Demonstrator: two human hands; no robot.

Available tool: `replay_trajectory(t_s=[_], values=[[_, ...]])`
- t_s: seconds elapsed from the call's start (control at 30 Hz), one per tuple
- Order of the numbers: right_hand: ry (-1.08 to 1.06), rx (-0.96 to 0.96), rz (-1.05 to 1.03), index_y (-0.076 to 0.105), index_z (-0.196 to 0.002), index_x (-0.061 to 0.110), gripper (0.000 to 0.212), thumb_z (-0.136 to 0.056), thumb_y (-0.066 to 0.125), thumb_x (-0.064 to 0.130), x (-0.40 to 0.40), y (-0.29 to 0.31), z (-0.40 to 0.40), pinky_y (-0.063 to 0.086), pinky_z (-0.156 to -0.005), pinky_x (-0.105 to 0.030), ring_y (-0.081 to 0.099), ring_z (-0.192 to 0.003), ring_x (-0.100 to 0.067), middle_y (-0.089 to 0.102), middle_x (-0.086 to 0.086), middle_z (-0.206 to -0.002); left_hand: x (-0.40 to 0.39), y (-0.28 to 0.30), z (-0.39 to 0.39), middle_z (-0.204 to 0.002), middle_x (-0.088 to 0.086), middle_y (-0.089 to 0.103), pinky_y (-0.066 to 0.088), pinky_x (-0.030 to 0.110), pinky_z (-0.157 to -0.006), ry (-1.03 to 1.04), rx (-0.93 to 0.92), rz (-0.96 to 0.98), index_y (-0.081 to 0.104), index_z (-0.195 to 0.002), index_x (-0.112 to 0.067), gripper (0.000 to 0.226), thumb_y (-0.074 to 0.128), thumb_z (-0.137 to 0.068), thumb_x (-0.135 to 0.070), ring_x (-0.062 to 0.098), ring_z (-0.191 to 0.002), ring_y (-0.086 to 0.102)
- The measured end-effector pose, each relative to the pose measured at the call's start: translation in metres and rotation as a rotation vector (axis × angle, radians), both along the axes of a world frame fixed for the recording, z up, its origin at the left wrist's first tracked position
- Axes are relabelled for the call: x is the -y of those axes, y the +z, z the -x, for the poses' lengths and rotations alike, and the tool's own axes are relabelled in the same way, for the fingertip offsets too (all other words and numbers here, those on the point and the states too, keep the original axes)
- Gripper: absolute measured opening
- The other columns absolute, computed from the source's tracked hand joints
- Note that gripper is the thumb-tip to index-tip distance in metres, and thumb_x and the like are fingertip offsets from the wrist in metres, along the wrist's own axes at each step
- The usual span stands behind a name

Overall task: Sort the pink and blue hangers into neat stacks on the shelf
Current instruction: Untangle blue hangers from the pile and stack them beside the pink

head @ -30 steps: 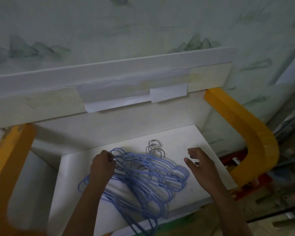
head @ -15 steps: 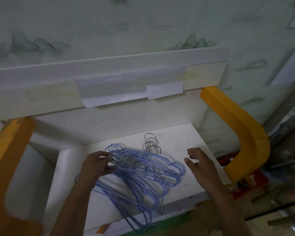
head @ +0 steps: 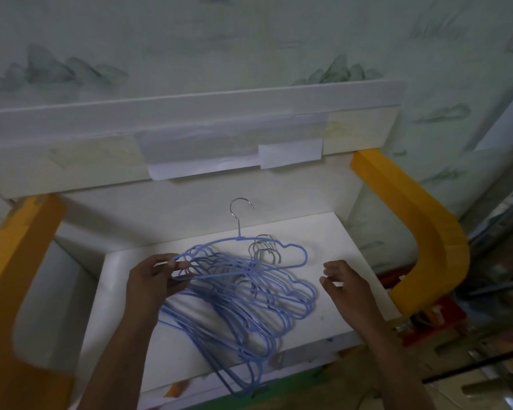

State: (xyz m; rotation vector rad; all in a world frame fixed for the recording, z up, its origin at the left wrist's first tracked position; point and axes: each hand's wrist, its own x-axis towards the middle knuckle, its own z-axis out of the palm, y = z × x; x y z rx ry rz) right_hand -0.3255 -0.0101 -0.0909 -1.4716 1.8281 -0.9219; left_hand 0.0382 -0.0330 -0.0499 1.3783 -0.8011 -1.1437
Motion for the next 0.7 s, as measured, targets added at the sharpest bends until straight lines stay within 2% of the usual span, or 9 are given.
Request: replay_trajectory(t_s=[0.13, 0.33, 0.47, 0.53, 0.6, 0.63, 0.7], values=[[0.054, -0.094, -0.118, 0.063, -0.112, 0.017, 0.022, -0.092, 0.065, 0.025, 0.001, -0.019, -0.005, 0.044, -0.078, -0.022, 0.061, -0.090, -0.011, 0.066, 0.002, -0.102, -0.007, 0.001, -0.001, -0.079, 0.011, 0.075, 0.061, 0.031, -0.063, 0.033, -0.036, 0.030, 0.063, -0.100, 0.001, 0.012, 0.052, -0.098, -0.003, 0.031, -0.067, 0.073], [0.062, -0.178, -0.125, 0.069, -0.090, 0.017, 0.004, -0.088, 0.069, 0.020, 0.004, -0.031, -0.013, 0.040, -0.064, -0.013, 0.064, -0.080, -0.012, 0.071, 0.001, -0.087, -0.017, 0.004, -0.007, -0.089, 0.019, 0.071, 0.060, 0.030, -0.060, 0.058, -0.046, 0.032, 0.063, -0.104, 0.003, 0.013, 0.052, -0.097, -0.001, 0.030, -0.067, 0.073], [0.010, -0.161, -0.094, 0.063, -0.082, 0.022, 0.008, -0.086, 0.069, 0.017, 0.008, -0.023, -0.011, 0.043, -0.061, -0.022, 0.064, -0.075, -0.012, 0.069, 0.005, -0.080, -0.020, 0.004, -0.010, -0.089, 0.018, 0.072, 0.061, 0.031, -0.064, 0.083, -0.044, 0.042, 0.065, -0.101, -0.001, 0.013, 0.052, -0.097, -0.002, 0.031, -0.070, 0.073], [-0.011, -0.049, -0.057, 0.061, -0.082, 0.021, 0.011, -0.088, 0.066, 0.014, 0.009, -0.017, -0.012, 0.050, -0.064, -0.028, 0.067, -0.070, -0.013, 0.070, 0.004, -0.076, -0.022, 0.004, -0.012, -0.089, 0.016, 0.073, 0.061, 0.033, -0.067, 0.089, -0.040, 0.054, 0.065, -0.099, -0.003, 0.014, 0.052, -0.097, -0.003, 0.032, -0.072, 0.073], [-0.019, 0.236, -0.019, 0.061, -0.085, 0.014, 0.011, -0.091, 0.061, 0.005, 0.009, -0.012, -0.015, 0.059, -0.068, -0.037, 0.072, -0.069, -0.022, 0.072, -0.006, -0.076, -0.023, 0.007, -0.015, -0.087, 0.012, 0.074, 0.061, 0.032, -0.066, 0.089, -0.041, 0.067, 0.065, -0.100, -0.003, 0.014, 0.052, -0.097, -0.003, 0.031, -0.073, 0.073], [-0.016, 0.360, -0.006, 0.060, -0.088, 0.010, 0.009, -0.093, 0.059, 0.003, 0.008, -0.009, -0.016, 0.060, -0.069, -0.042, 0.073, -0.071, -0.028, 0.072, -0.011, -0.077, -0.024, 0.009, -0.016, -0.086, 0.011, 0.075, 0.061, 0.031, -0.065, 0.090, -0.044, 0.075, 0.065, -0.101, -0.002, 0.013, 0.052, -0.097, -0.003, 0.031, -0.072, 0.074], [-0.011, 0.478, 0.020, 0.058, -0.093, 0.006, 0.007, -0.096, 0.054, 0.001, 0.007, -0.004, -0.017, 0.060, -0.069, -0.045, 0.072, -0.073, -0.037, 0.071, -0.018, -0.079, -0.028, 0.013, -0.018, -0.085, 0.009, 0.076, 0.060, 0.029, -0.063, 0.098, -0.046, 0.095, 0.064, -0.101, -0.002, 0.013, 0.052, -0.097, -0.003, 0.029, -0.071, 0.074]])
